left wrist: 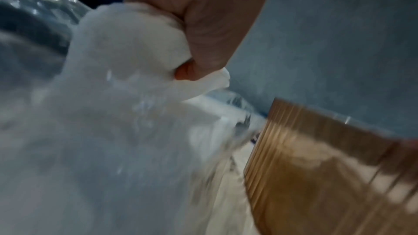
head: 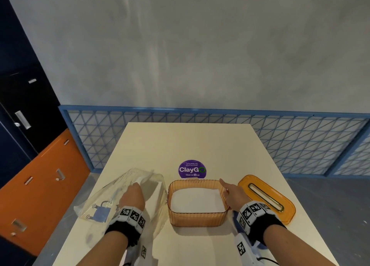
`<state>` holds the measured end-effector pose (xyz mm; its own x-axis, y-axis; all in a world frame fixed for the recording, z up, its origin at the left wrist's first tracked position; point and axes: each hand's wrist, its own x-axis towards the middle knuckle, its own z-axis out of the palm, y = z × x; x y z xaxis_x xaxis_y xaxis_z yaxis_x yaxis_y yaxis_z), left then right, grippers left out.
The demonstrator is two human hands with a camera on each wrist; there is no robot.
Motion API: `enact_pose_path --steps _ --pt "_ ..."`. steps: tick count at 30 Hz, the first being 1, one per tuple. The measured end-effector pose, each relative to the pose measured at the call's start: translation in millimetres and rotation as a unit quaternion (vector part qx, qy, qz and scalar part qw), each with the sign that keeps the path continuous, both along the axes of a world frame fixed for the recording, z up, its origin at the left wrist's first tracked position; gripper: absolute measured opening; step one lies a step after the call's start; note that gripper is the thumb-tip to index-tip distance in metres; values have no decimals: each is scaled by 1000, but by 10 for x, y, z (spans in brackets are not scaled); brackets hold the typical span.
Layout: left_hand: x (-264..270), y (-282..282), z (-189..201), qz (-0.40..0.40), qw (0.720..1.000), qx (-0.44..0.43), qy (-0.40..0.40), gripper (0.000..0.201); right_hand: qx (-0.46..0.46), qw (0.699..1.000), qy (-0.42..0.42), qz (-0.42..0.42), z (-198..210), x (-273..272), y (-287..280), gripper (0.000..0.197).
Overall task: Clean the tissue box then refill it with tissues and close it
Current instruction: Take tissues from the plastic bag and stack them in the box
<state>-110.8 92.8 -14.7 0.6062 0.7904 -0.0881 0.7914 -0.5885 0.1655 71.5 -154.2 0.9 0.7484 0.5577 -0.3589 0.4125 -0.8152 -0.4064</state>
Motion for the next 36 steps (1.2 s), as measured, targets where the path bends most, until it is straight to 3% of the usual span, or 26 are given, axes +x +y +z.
enact_pose_path --steps 4,6,7,9,11,13,14,16,18,21,24,26,29,31,33,36 --pt "-111 -54 419 14 990 16 -142 22 29 1000 -5 3 216 -5 69 49" --pt "-182 -155 606 -11 974 57 -220 16 113 993 -28 -15 445 -66 178 46" --pt "-207 -226 678 -31 964 75 -253 16 166 986 -2 -27 579 -123 254 45" --pt "-220 -372 779 -91 945 97 -299 26 265 951 150 -60 847 -268 426 49" --pt "-192 -511 800 -166 923 113 -328 40 324 881 333 -85 1056 -398 565 56" --pt "-147 -627 753 -232 899 131 -348 45 344 834 425 -74 1167 -453 643 59" --pt "-128 -673 713 -258 888 144 -353 45 350 829 432 -63 1190 -465 656 55" --pt "-111 -725 605 -304 879 138 -341 54 354 843 404 -37 1191 -466 637 44" --pt "-151 -729 523 -331 886 101 -307 69 364 858 364 -11 1155 -425 572 40" --pt "-254 -801 506 -266 889 -53 -369 65 373 880 295 13 1162 -395 440 36" --pt "-198 -804 519 -106 826 -250 -494 67 377 892 248 31 1190 -377 347 28" --pt "-107 -748 590 -14 769 -393 -504 69 381 894 233 44 1215 -380 307 27" --pt "18 -694 668 21 673 -547 -496 65 385 896 215 47 1229 -400 283 25" --pt "75 -698 725 11 644 -573 -507 52 391 897 202 40 1217 -421 263 20" --pt "114 -710 777 5 653 -561 -509 34 404 894 190 27 1191 -429 232 16" --pt "127 -724 820 10 721 -480 -499 18 435 882 183 -1 1084 -406 172 16"
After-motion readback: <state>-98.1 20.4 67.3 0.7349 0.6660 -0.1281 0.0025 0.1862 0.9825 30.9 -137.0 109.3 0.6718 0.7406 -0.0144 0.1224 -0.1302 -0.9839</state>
